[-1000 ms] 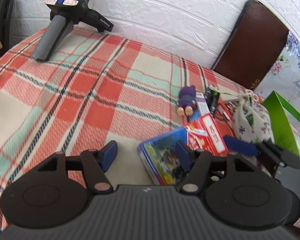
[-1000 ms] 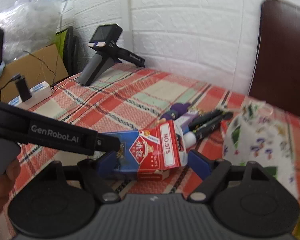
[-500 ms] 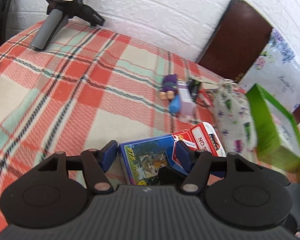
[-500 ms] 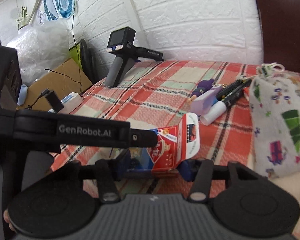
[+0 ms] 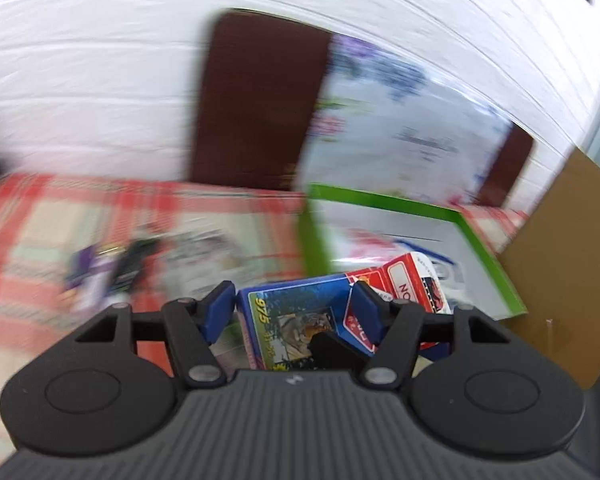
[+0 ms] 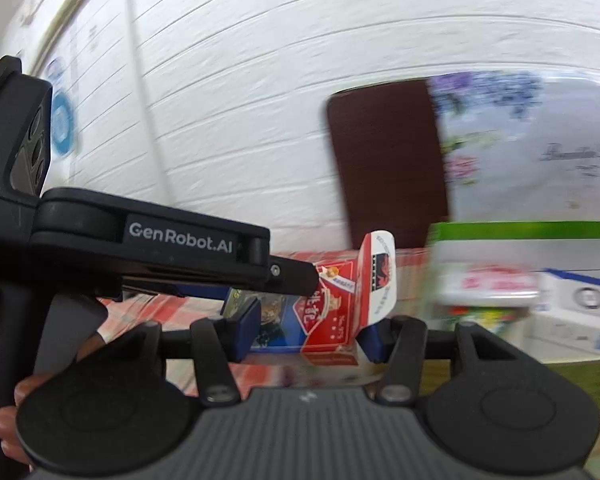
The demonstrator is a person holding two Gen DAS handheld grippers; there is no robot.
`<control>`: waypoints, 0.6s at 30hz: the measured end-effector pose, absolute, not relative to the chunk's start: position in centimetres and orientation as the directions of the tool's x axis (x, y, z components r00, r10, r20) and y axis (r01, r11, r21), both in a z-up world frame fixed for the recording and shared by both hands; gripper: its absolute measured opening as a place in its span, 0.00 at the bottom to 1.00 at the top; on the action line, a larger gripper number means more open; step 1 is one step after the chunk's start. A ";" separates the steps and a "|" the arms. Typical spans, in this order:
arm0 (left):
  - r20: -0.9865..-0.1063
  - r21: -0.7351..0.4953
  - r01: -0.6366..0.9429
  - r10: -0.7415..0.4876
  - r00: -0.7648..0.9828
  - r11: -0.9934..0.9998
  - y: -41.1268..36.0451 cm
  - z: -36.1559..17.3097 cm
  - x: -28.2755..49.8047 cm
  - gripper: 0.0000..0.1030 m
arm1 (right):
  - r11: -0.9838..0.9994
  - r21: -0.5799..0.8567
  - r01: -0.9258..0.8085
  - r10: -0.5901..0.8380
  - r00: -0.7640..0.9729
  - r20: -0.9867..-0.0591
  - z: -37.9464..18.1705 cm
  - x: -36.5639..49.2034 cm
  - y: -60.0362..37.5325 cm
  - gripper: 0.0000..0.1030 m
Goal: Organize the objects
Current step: 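Carry the card box into the green box and release it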
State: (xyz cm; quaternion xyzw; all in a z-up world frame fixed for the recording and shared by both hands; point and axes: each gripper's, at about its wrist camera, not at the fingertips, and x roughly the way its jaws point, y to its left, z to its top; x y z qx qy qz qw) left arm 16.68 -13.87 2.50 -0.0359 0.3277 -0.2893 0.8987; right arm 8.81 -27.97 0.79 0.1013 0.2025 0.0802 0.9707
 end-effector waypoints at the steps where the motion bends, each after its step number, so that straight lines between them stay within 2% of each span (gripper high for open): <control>1: -0.573 -0.247 0.521 -0.557 0.601 0.817 -15.6 2.5 16.9 0.64 | 0.968 0.237 -0.085 0.171 0.913 -0.370 0.8 8.6 -29.5 0.48; 5: -0.611 -0.186 0.593 -0.565 0.554 0.783 -22.1 1.9 18.1 0.64 | 0.958 0.284 0.027 0.084 0.924 -0.373 0.0 8.6 -34.9 0.51; 6: -0.626 -0.154 0.593 -0.543 0.560 0.790 -23.4 1.5 18.4 0.64 | 0.956 0.288 0.055 0.062 0.922 -0.382 -0.4 8.8 -36.1 0.56; 7: -0.640 -0.120 0.590 -0.517 0.569 0.798 -24.5 1.0 18.7 0.64 | 0.954 0.283 0.097 0.026 0.915 -0.402 -0.9 9.1 -37.2 0.64; 10: -0.677 -0.082 0.574 -0.469 0.568 0.815 -26.0 -0.2 19.3 0.64 | 0.923 0.325 0.208 -0.045 0.894 -0.446 -2.8 9.4 -40.4 0.64; 11: -0.684 -0.088 0.573 -0.468 0.560 0.815 -26.0 -0.5 19.4 0.64 | 0.917 0.338 0.212 -0.049 0.901 -0.430 -2.8 9.1 -40.9 0.68; 14: -0.698 -0.083 0.556 -0.447 0.560 0.827 -25.9 -0.9 19.4 0.64 | 0.919 0.314 0.238 -0.094 0.906 -0.413 -2.9 8.5 -41.5 0.69; 18: -0.689 -0.078 0.560 -0.450 0.568 0.825 -25.3 -0.5 18.1 0.64 | 0.908 0.348 0.235 -0.086 0.915 -0.393 -3.1 7.6 -41.6 0.69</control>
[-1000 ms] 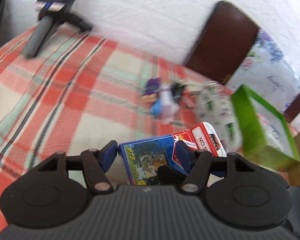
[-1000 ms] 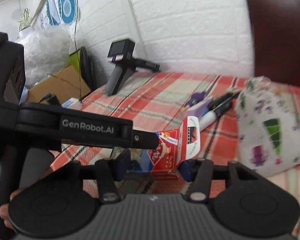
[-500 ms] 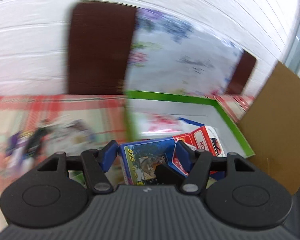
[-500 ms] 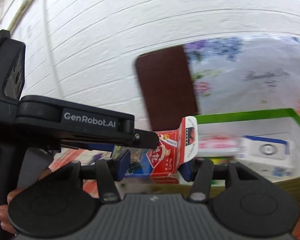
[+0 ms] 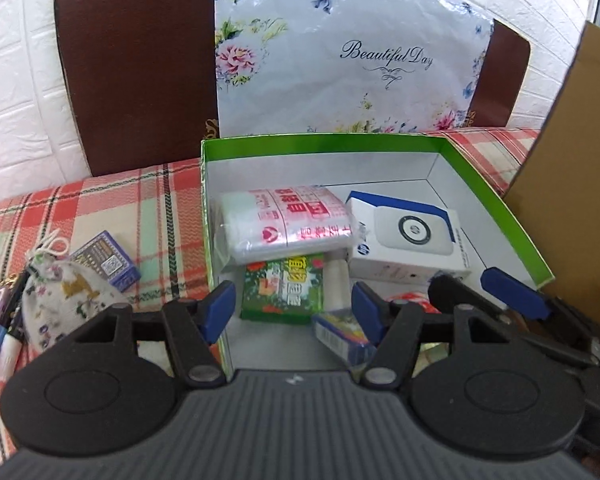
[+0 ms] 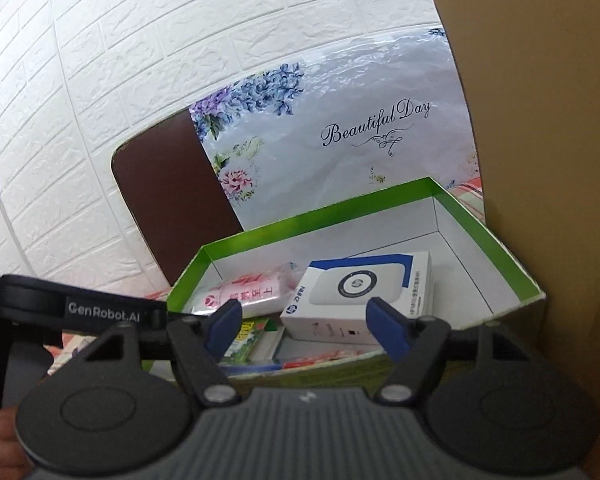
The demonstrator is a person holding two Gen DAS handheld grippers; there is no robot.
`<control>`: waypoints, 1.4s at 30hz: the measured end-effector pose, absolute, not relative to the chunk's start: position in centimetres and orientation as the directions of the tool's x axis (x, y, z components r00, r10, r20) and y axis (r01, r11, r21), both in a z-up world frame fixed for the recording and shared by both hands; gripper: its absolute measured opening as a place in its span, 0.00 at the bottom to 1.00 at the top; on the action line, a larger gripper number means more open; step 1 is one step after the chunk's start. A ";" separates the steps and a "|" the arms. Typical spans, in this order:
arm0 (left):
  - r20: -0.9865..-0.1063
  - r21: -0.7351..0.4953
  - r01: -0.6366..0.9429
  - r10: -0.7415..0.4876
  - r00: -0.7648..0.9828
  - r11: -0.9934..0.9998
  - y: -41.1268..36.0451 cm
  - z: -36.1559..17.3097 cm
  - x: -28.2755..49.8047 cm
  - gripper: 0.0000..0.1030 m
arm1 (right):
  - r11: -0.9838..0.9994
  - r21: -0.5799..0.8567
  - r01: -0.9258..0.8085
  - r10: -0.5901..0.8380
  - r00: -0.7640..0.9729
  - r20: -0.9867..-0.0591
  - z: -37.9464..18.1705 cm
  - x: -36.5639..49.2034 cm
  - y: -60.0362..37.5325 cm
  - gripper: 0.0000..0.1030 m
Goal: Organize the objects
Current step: 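Carry the card box into the green box and release it, then move the right gripper to the floral drawstring pouch and grasp it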
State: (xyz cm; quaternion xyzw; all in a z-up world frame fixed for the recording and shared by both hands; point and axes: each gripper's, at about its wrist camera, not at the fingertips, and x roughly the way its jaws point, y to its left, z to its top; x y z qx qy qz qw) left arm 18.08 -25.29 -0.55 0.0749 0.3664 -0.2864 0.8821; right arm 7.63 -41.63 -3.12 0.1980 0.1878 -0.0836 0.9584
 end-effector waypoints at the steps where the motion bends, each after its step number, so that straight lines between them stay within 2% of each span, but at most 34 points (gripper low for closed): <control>1: -0.684 -0.066 0.561 -0.447 0.576 0.825 -25.1 -0.3 17.5 0.64 | 0.908 0.350 0.230 -0.082 0.917 -0.390 -3.0 7.3 -41.4 0.69; 5: -0.673 -0.010 0.553 -0.415 0.612 0.833 -24.3 0.4 15.3 0.65 | 0.916 0.347 0.203 -0.061 0.923 -0.380 -2.5 5.3 -40.8 0.69; 18: -0.694 0.030 0.464 -0.316 0.647 0.885 -18.3 -0.5 11.1 0.65 | 0.938 0.318 0.138 0.017 0.898 -0.440 -2.8 0.7 -36.0 0.69; 23: -0.679 0.048 0.412 -0.272 0.681 0.910 -15.1 -0.7 10.5 0.70 | 0.956 0.285 0.067 0.065 0.901 -0.430 -2.0 0.6 -32.9 0.67; 26: -0.680 0.042 0.371 -0.246 0.691 0.927 -12.5 -1.5 10.5 0.71 | 0.966 0.260 0.015 0.102 0.897 -0.431 -1.7 0.5 -31.0 0.65; 32: -0.736 -0.025 0.243 -0.182 0.653 0.970 -7.1 -4.1 11.7 0.71 | 0.976 0.209 -0.068 0.163 0.861 -0.482 -2.6 1.4 -27.2 0.62; 42: -0.722 -0.111 0.140 -0.177 0.669 0.984 -2.1 -4.4 13.3 0.71 | 0.982 0.039 -0.186 0.180 0.841 -0.510 -2.8 7.1 -21.8 0.62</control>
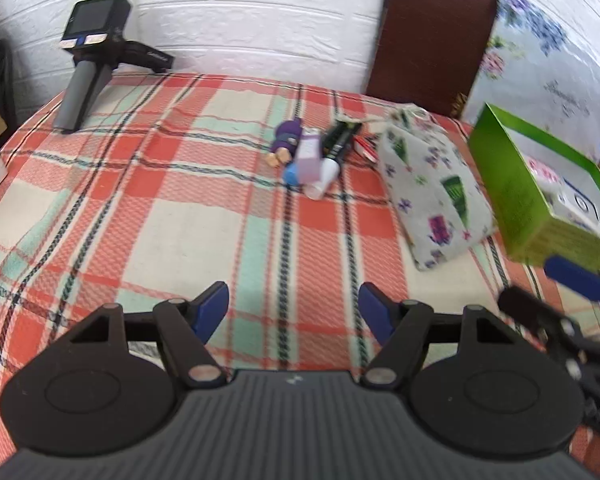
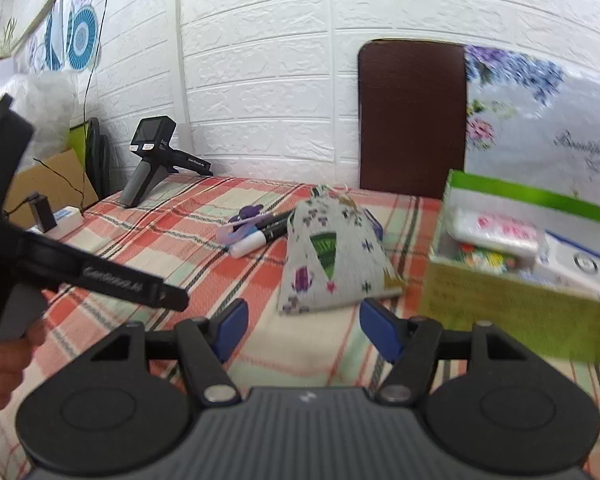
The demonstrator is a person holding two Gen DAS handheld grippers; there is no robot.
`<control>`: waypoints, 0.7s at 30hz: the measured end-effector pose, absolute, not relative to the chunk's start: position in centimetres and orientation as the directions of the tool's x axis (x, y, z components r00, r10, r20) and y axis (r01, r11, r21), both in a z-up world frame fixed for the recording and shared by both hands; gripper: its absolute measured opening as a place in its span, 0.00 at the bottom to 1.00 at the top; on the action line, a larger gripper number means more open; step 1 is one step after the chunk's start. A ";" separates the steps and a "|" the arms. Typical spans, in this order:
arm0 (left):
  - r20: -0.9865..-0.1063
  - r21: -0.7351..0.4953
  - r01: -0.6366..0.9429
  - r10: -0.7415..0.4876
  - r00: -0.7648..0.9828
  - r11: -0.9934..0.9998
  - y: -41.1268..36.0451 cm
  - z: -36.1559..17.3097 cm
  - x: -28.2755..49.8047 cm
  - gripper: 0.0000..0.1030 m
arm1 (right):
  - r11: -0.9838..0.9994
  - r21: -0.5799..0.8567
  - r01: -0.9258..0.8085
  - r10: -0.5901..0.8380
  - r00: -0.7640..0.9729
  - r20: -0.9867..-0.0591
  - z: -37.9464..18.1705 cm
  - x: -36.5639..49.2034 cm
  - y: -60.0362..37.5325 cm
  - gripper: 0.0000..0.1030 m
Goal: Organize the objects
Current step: 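Move the right gripper to the floral drawstring pouch and grasp it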
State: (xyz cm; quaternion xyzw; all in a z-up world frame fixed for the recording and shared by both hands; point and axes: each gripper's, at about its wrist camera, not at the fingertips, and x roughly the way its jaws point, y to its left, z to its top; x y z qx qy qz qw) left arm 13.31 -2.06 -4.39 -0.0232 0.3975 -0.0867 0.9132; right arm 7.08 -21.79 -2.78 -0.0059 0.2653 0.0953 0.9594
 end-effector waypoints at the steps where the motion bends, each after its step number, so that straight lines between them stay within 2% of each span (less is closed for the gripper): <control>1: -0.721 -0.117 0.134 -0.177 0.670 0.984 -1.7 -4.4 13.5 0.71 | 0.981 0.024 -0.190 0.176 0.841 -0.511 -2.7 8.1 -21.5 0.63; 3: -0.720 -0.129 0.124 -0.179 0.670 0.984 -1.1 -4.5 13.9 0.71 | 0.981 0.003 -0.194 0.167 0.839 -0.519 -2.7 10.1 -20.9 0.66; 4: -0.720 -0.134 0.119 -0.179 0.671 0.984 -0.8 -4.5 14.1 0.71 | 0.981 -0.012 -0.196 0.160 0.837 -0.523 -2.8 11.3 -20.6 0.71; 8: -0.723 -0.152 0.097 -0.178 0.668 0.984 0.3 -4.7 14.9 0.71 | 0.969 -0.142 -0.200 0.097 0.844 -0.527 -3.8 15.7 -18.9 0.80; 9: -0.724 -0.156 0.093 -0.178 0.667 0.983 0.6 -4.8 15.1 0.71 | 0.967 -0.165 -0.192 0.075 0.841 -0.536 -4.1 16.8 -18.7 0.83; 12: -0.728 -0.170 0.085 -0.183 0.661 0.982 1.3 -4.9 15.4 0.71 | 0.968 -0.191 -0.166 0.015 0.792 -0.610 -5.9 20.1 -19.1 1.00; 13: -0.729 -0.174 0.084 -0.186 0.658 0.981 1.4 -5.0 15.4 0.71 | 0.957 -0.239 -0.163 -0.020 0.786 -0.618 -6.8 20.7 -19.0 1.00; 15: -0.730 -0.184 0.088 -0.196 0.655 0.979 1.5 -5.0 15.4 0.71 | 0.938 -0.293 -0.183 -0.027 0.808 -0.589 -7.5 20.2 -18.6 0.94; 16: -0.729 -0.190 0.093 -0.204 0.654 0.977 1.5 -5.0 15.4 0.71 | 0.938 -0.296 -0.183 -0.026 0.812 -0.583 -7.4 19.6 -18.6 0.65; 17: -0.728 -0.196 0.098 -0.212 0.652 0.976 1.4 -5.0 15.3 0.71 | 0.934 -0.286 -0.214 0.003 0.806 -0.592 -7.1 18.9 -18.3 0.54; 19: -0.727 -0.213 0.115 -0.236 0.645 0.970 1.1 -4.9 15.2 0.71 | 0.931 -0.291 -0.219 0.009 0.813 -0.582 -6.7 17.1 -17.7 0.49; 21: -0.722 -0.230 0.145 -0.268 0.637 0.962 0.5 -4.7 14.7 0.71 | 0.929 -0.269 -0.254 0.050 0.805 -0.591 -6.6 15.1 -17.2 0.49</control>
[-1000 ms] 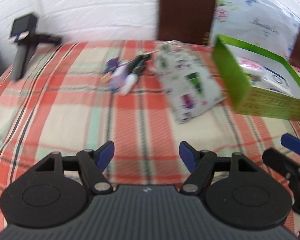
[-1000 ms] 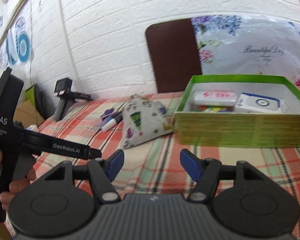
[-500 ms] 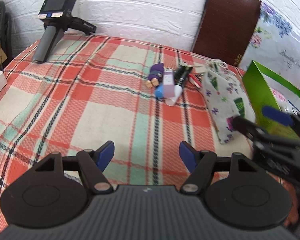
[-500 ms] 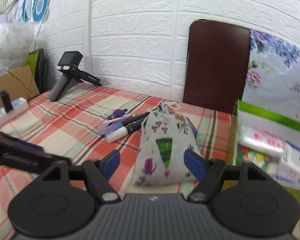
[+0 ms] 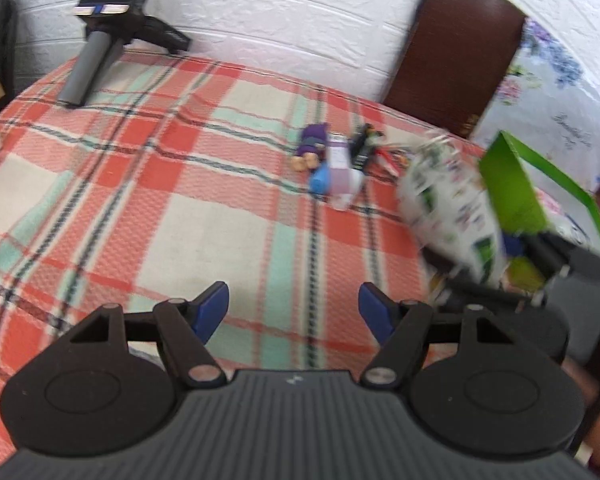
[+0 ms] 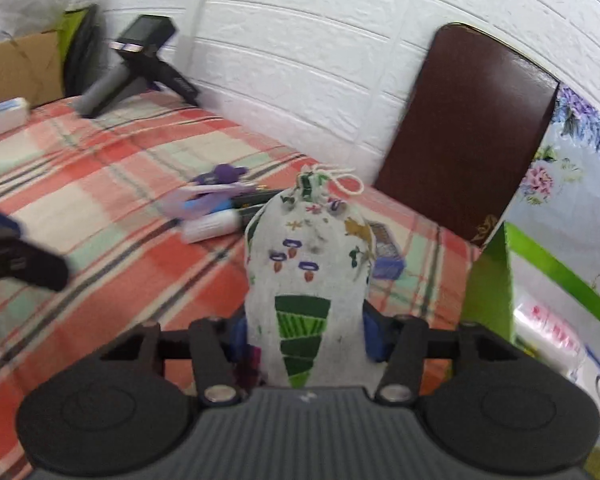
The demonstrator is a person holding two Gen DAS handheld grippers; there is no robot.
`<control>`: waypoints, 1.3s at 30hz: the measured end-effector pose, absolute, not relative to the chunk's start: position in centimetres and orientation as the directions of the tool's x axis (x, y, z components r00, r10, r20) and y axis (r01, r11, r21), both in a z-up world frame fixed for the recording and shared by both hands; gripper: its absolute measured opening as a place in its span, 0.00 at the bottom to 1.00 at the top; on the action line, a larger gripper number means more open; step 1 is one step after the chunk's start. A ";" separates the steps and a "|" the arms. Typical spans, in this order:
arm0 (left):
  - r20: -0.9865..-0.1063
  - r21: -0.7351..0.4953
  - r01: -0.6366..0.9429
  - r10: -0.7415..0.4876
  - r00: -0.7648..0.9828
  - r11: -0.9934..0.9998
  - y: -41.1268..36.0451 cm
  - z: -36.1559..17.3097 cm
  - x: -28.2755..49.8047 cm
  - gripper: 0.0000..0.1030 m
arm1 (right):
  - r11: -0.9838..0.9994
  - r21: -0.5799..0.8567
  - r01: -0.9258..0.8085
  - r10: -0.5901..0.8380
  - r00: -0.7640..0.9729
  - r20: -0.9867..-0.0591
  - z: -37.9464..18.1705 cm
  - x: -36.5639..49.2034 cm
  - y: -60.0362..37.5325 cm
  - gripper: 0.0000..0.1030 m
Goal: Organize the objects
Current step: 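Move the right gripper to the floral drawstring pouch and grasp it, then carry the floral pouch into the green box and release it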
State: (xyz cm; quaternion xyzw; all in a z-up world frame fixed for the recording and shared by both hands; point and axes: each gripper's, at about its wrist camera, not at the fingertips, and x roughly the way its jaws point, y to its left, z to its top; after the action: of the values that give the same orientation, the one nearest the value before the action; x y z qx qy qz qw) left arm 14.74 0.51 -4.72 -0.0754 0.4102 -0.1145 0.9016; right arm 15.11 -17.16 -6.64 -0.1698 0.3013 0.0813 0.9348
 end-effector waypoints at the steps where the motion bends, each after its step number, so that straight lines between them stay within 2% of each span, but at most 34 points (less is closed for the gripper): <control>1: -0.720 -0.234 0.161 -0.282 0.634 0.959 0.2 -4.5 14.4 0.71 | 0.931 -0.251 -0.264 0.067 0.801 -0.595 -6.6 14.0 -16.9 0.49; 6: -0.716 -0.242 0.238 -0.339 0.610 0.941 -1.4 -3.7 12.9 0.71 | 0.927 -0.147 -0.344 0.185 0.763 -0.619 -5.6 8.4 -15.9 0.49; 9: -0.718 -0.219 0.251 -0.330 0.613 0.943 -1.6 -3.7 11.8 0.71 | 0.928 -0.104 -0.357 0.224 0.761 -0.609 -5.1 5.1 -15.5 0.69; 11: -0.726 -0.224 0.238 -0.324 0.607 0.945 -1.2 -3.9 11.3 0.71 | 0.929 -0.031 -0.368 0.284 0.765 -0.578 -4.6 3.5 -16.0 0.86; 12: -0.731 -0.232 0.225 -0.322 0.602 0.946 -0.9 -4.1 11.1 0.71 | 0.930 -0.010 -0.368 0.300 0.772 -0.561 -4.5 2.6 -16.5 0.88; 15: -0.742 -0.290 0.185 -0.343 0.577 0.939 0.2 -4.2 10.7 0.71 | 0.940 0.012 -0.342 0.295 0.791 -0.536 -4.5 1.3 -18.0 0.91; 18: -0.720 -0.348 0.197 -0.395 0.571 0.917 0.4 -3.4 10.3 0.72 | 0.952 0.048 -0.304 0.279 0.786 -0.552 -4.8 1.6 -19.6 0.91; 21: -0.709 -0.319 0.231 -0.393 0.586 0.919 -1.1 -2.5 10.3 0.85 | 0.953 0.088 -0.289 0.288 0.782 -0.553 -4.7 2.6 -20.8 0.92; 22: -0.710 -0.298 0.241 -0.383 0.591 0.924 -1.8 -2.4 10.5 0.88 | 0.950 0.098 -0.297 0.301 0.781 -0.548 -4.7 3.1 -21.0 0.95; 23: -0.712 -0.275 0.253 -0.373 0.595 0.928 -2.4 -2.5 10.7 0.89 | 0.945 0.104 -0.309 0.314 0.777 -0.546 -4.9 3.6 -21.0 0.98; 25: -0.725 -0.239 0.263 -0.352 0.591 0.935 -3.4 -3.5 11.7 0.87 | 0.934 0.112 -0.338 0.339 0.751 -0.567 -5.8 5.1 -20.9 0.96; 26: -0.737 -0.227 0.261 -0.341 0.583 0.938 -3.8 -4.4 12.3 0.80 | 0.932 0.108 -0.346 0.340 0.733 -0.589 -6.5 6.0 -20.6 0.88; 27: -0.746 -0.241 0.264 -0.353 0.565 0.934 -3.9 -5.5 12.8 0.76 | 0.929 0.105 -0.355 0.341 0.708 -0.618 -7.3 6.9 -20.2 0.88; 28: -0.731 -0.311 0.252 -0.400 0.554 0.916 -3.3 -6.1 13.0 0.64 | 0.928 0.108 -0.357 0.345 0.712 -0.612 -7.7 7.1 -19.8 0.81; 29: -0.709 -0.404 0.238 -0.467 0.528 0.883 -2.5 -6.3 13.1 0.39 | 0.934 0.092 -0.344 0.327 0.727 -0.604 -7.7 6.8 -19.3 0.76; 30: -0.691 -0.460 0.233 -0.510 0.513 0.857 -1.9 -6.0 13.1 0.36 | 0.940 0.076 -0.331 0.309 0.740 -0.597 -7.5 6.5 -19.0 0.73; 32: -0.687 -0.445 0.260 -0.513 0.515 0.857 -2.0 -4.8 12.6 0.29 | 0.943 0.056 -0.329 0.304 0.776 -0.553 -7.3 5.3 -18.7 0.62; 35: -0.653 -0.392 0.328 -0.511 0.559 0.860 -3.7 -2.2 11.3 0.29 | 0.950 0.040 -0.309 0.289 0.828 -0.481 -6.4 3.8 -19.0 0.60; 39: -0.567 -0.340 0.446 -0.559 0.605 0.828 -6.9 2.0 11.2 0.29 | 0.973 0.042 -0.229 0.229 0.908 -0.350 -3.4 3.1 -21.4 0.60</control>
State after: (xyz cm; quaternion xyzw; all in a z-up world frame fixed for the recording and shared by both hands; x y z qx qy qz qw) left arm 11.16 -6.93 1.96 -0.0823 0.3440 -0.2815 0.8920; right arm 3.11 -21.41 -3.43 0.0002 0.1791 0.1171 0.9768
